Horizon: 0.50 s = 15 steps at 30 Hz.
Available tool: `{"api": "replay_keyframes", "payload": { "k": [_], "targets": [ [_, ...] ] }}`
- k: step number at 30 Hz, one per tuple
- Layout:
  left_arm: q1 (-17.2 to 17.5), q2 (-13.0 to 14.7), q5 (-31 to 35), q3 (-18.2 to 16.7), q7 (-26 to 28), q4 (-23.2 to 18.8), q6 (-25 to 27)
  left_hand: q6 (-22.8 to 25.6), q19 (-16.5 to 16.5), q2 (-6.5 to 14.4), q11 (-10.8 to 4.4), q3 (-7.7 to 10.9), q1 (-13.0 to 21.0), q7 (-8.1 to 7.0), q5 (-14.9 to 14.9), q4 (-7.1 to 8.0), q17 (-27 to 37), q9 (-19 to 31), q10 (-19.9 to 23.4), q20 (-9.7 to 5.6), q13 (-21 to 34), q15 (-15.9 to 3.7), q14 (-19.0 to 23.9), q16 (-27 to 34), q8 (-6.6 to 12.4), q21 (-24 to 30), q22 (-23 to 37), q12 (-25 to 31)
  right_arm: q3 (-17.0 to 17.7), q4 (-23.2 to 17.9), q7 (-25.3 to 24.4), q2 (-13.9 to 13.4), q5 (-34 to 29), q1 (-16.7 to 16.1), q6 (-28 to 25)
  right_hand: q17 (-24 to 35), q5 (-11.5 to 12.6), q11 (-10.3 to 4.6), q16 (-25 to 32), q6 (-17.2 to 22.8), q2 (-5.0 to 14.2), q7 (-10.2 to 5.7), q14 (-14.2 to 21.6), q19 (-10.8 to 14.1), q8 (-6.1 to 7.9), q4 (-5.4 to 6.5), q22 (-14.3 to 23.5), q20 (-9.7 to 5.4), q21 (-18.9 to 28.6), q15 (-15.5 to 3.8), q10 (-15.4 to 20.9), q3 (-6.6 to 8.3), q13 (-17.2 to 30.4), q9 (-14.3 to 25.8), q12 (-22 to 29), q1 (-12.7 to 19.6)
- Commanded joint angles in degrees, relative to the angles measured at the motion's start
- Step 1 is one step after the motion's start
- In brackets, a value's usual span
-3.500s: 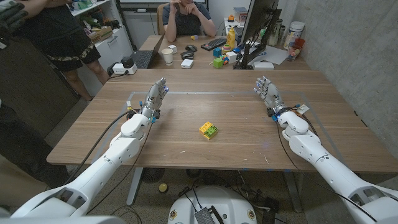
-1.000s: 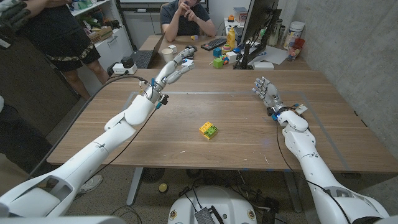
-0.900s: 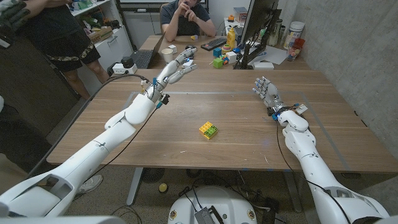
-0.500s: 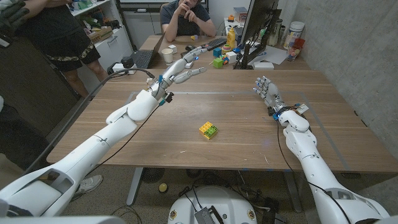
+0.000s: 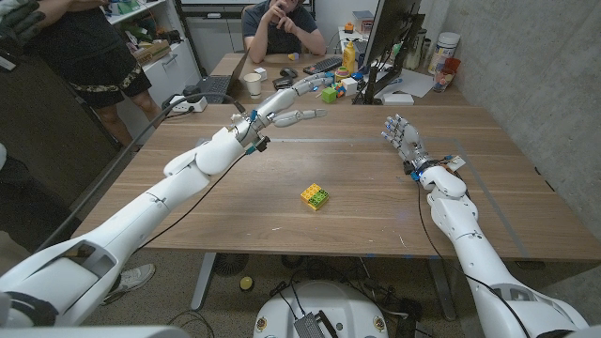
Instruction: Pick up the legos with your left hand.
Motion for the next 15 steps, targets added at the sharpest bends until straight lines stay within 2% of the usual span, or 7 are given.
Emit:
{"api": "replay_keyframes", "payload": {
  "k": [1,11,15],
  "targets": [
    [-3.3,-0.9,1.4,2.3,-5.2,1.4,-4.4,-0.2,0.4,-0.1,0.02,-0.08,0.9,0.02,0.5,-0.25,0.1,0.2,0.0,0.08,0.3,-0.30,-0.1,0.1,-0.20,-0.2,-0.1,0.0,-0.2,0.6,-0.3,-0.1,-0.2,0.4,0.5,0.1,0.3,0.01,0.4,0.6,2.01,-0.05,-0.2,0.2,0.50,0.22,0.3,-0.19,0.2,-0.17,0.4,0.09,0.3,0.2,0.3,-0.6],
    [-4.3,-1.2,2.9,2.7,-7.1,1.5,-7.3,-0.4,0.5,-0.3,0.07,-0.36,1.5,0.02,0.9,-0.31,0.1,0.2,0.3,0.13,0.3,-0.25,-0.1,0.2,-0.26,-0.3,-0.1,0.0,-0.2,1.0,-0.7,-0.2,-0.4,0.7,0.9,0.1,0.3,0.01,0.4,0.7,1.90,0.01,-0.2,-0.1,0.52,0.17,0.3,-0.15,0.1,-0.01,0.4,0.04,0.3,0.2,0.3,-0.7],
    [-4.0,-0.9,3.9,2.3,-7.7,0.3,-7.2,-0.4,0.4,-0.2,0.16,-0.37,1.9,0.03,1.1,-0.32,0.1,0.2,0.2,0.20,0.3,-0.22,-0.1,0.1,-0.22,-0.4,0.0,0.0,-0.3,1.7,-0.6,-0.1,-0.4,1.2,1.2,0.1,0.4,-0.06,0.4,0.7,1.87,-0.02,-0.2,-0.2,0.50,0.15,0.3,-0.15,0.1,0.06,0.4,0.02,0.3,0.2,0.3,-0.7]
  ]
}}
